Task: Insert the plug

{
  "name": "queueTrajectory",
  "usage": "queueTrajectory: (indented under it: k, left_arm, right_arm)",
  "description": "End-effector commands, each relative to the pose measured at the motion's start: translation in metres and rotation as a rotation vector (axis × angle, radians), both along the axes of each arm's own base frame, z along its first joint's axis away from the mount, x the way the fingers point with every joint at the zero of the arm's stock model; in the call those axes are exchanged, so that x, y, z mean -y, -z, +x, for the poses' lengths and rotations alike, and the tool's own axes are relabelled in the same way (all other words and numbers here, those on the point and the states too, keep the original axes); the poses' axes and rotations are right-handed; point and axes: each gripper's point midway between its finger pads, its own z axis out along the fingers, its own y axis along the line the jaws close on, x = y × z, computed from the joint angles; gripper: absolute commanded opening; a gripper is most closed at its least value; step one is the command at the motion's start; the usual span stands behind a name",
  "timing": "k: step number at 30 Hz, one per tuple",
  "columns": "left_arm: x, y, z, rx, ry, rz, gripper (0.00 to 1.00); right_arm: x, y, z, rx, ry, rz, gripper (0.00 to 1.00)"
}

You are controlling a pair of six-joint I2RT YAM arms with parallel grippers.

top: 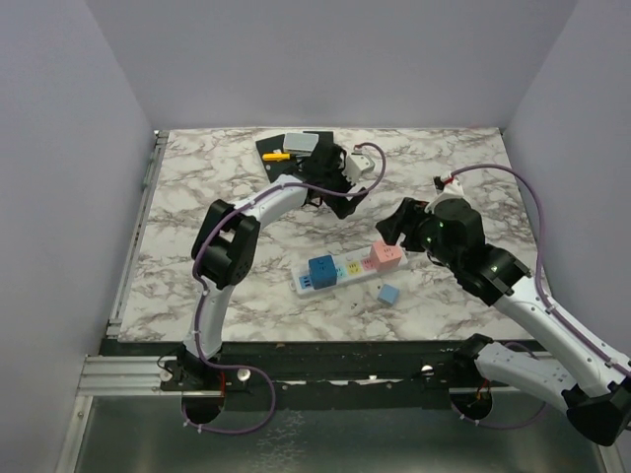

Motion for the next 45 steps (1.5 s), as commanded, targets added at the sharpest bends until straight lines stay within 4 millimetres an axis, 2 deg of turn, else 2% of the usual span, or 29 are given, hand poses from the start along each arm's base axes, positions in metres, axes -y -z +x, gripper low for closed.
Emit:
queueTrajectory:
  k: [1, 6, 10, 14, 17, 19, 23, 28, 31, 33, 37, 40, 45]
  left_arm:
    - [0.003, 0.012, 0.014, -0.045, -0.145, 0.026, 0.97]
    - [-0.010, 0.021, 0.033, -0.033, -0.295, 0.069, 0.96]
    - [-0.020, 0.031, 0.037, -0.037, -0.392, 0.100, 0.96]
    - [-0.029, 0.047, 0.040, -0.048, -0.444, 0.137, 0.90]
    - [-0.029, 0.051, 0.044, -0.097, -0.445, 0.093, 0.86]
    - [-0.016, 0.041, 0.042, -0.170, -0.362, -0.012, 0.87]
    - [-0.008, 0.007, 0.043, -0.248, -0.222, -0.162, 0.90]
    - [-0.013, -0.037, 0.044, -0.325, -0.036, -0.287, 0.95]
    - [-0.030, -0.048, 0.055, -0.158, 0.104, -0.209, 0.99]
    - [-0.044, -0.042, 0.060, 0.028, 0.246, -0.061, 0.99]
    - [-0.060, -0.010, 0.061, 0.276, 0.515, 0.233, 0.98]
    - [-0.063, 0.009, 0.060, 0.364, 0.661, 0.340, 0.98]
    - [-0.055, 0.025, 0.055, 0.429, 0.838, 0.409, 0.97]
  right_arm:
    - [0.004, 0.000, 0.010, 0.032, 0.046, -0.005, 0.72]
    - [0.003, -0.001, 0.011, 0.050, 0.040, 0.001, 0.72]
    - [0.001, 0.001, 0.012, 0.056, 0.030, 0.000, 0.73]
    - [-0.002, 0.004, 0.013, 0.045, 0.020, -0.005, 0.72]
    - [-0.002, 0.004, 0.013, 0.045, 0.019, -0.007, 0.72]
    - [-0.001, 0.005, 0.012, 0.043, 0.019, -0.011, 0.72]
    - [0.000, 0.009, 0.010, 0.036, 0.017, -0.018, 0.72]
    - [0.001, 0.015, 0.011, 0.029, 0.018, -0.030, 0.72]
    - [0.001, 0.015, 0.011, 0.030, 0.022, -0.033, 0.72]
    - [0.001, 0.016, 0.012, 0.029, 0.023, -0.034, 0.72]
    - [0.001, 0.016, 0.012, 0.024, 0.022, -0.036, 0.72]
    - [0.001, 0.015, 0.013, 0.025, 0.024, -0.034, 0.72]
    - [0.000, 0.014, 0.012, 0.019, 0.020, -0.033, 0.72]
